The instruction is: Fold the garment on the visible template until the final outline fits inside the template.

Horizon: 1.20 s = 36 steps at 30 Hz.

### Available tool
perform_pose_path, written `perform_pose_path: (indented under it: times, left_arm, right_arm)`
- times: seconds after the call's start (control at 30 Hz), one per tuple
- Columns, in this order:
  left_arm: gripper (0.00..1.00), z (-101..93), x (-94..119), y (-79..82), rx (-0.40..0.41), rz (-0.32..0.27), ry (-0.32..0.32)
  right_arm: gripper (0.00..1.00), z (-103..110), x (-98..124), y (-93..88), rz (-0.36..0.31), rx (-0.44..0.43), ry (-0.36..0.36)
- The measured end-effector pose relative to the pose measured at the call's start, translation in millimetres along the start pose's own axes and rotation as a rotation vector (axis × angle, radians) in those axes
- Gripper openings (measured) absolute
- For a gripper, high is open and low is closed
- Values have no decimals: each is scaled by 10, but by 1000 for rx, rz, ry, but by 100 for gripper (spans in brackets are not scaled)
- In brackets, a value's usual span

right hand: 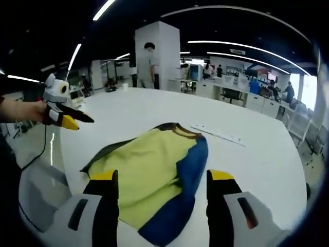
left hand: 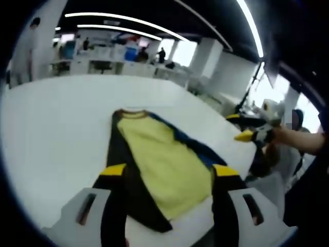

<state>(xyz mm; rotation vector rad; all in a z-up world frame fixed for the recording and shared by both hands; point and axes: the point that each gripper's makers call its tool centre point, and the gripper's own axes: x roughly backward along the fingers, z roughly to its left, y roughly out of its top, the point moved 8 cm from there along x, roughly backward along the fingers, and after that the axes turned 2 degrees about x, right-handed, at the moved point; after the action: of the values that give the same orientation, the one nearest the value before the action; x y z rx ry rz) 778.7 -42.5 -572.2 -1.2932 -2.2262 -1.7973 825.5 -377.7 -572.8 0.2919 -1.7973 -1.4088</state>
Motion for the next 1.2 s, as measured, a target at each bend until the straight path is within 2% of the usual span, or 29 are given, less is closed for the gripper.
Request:
perform_pose_path:
  times: [0.3,0.67,1.0,1.2]
  left_arm:
    - [67,-93,166,-23,12,-29,16]
    - [77,-217,334,17,-35,-38,13]
    - [87,-310,447,-24,-82,-1,-6]
    - [94,-371,508,-41,-94,15,-12]
  right_arm:
    - [76,88,199,-18,-12,-24,-14]
    - [86,149,455,-43,-26,-56,-14]
    - [100,179,598,-76,-30,-92,-16]
    - [100,211,701,-104,-17,-101,-13]
